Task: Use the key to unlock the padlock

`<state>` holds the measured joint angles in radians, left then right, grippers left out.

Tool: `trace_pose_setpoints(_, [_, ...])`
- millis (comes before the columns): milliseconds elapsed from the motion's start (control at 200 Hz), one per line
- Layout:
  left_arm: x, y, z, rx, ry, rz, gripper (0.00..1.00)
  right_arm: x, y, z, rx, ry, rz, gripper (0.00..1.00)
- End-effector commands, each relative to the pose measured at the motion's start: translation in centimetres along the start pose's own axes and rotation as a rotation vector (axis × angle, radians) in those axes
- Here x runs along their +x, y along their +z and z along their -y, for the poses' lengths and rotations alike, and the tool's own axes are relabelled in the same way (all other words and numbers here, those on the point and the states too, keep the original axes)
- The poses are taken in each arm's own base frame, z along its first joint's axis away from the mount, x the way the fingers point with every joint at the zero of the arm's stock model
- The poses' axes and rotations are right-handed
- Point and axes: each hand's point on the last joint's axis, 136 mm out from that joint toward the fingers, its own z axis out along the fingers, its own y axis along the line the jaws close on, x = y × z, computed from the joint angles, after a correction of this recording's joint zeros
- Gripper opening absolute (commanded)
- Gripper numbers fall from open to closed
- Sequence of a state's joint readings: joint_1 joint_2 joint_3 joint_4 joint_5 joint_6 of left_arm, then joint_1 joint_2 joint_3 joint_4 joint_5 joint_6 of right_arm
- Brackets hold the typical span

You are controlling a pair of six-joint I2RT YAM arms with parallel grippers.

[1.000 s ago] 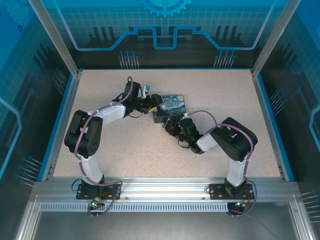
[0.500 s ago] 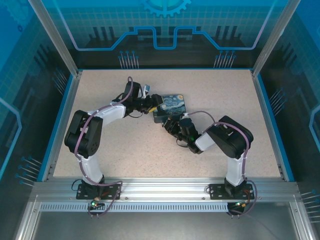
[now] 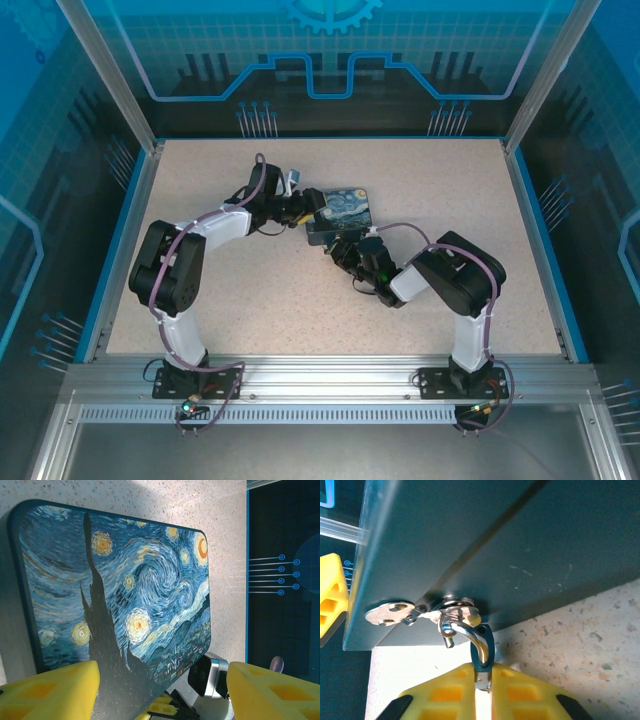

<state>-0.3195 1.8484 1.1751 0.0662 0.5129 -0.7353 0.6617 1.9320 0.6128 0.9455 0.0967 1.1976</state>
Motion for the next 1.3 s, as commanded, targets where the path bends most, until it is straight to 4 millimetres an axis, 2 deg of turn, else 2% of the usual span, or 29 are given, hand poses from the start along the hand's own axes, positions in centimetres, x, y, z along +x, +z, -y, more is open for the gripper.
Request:
trace_pose_setpoints(0, [0.4, -0.4, 0.7, 0.005, 0.005, 0.003, 0.69, 0.2, -0.7, 2.8, 0.098, -0.017, -0.004, 0.10])
trace_pose_setpoints(285, [1.3, -0.6, -0.2, -0.019, 0.003, -0.003, 0.69, -2.6, -2.6, 2.2, 0.087, -0.022, 0.066, 0.09])
trace_pose_setpoints(520, [2.9, -0.2, 0.2, -0.024, 0.022, -0.030, 0.69, -4.1, -3.1, 2.1, 0.087, 0.008, 0.096, 0.09])
trace_pose_setpoints(770, [4.1, 0.2, -1.3, -0.069, 0.015, -0.045, 0.69, -6.4, -4.4, 2.0, 0.070, 0.029, 0.143, 0.09])
trace_pose_setpoints(935, [4.3, 0.4, -1.3, -0.070, 0.015, -0.049, 0.69, -7.7, -5.0, 2.0, 0.074, 0.033, 0.163, 0.09])
trace_pose_setpoints(1091, [3.4, -0.1, -0.1, -0.045, 0.021, -0.032, 0.71, -7.7, -6.5, 2.7, 0.138, -0.034, 0.143, 0.09])
trace_pose_setpoints(1181, [2.4, -0.7, 1.3, -0.025, 0.049, -0.016, 0.74, -7.6, -7.9, 2.8, 0.178, -0.098, 0.121, 0.10])
trace_pose_setpoints(1296, [0.6, -2.0, 3.8, 0.004, 0.100, 0.018, 0.78, -7.9, -9.7, 2.0, 0.187, -0.203, 0.078, 0.10])
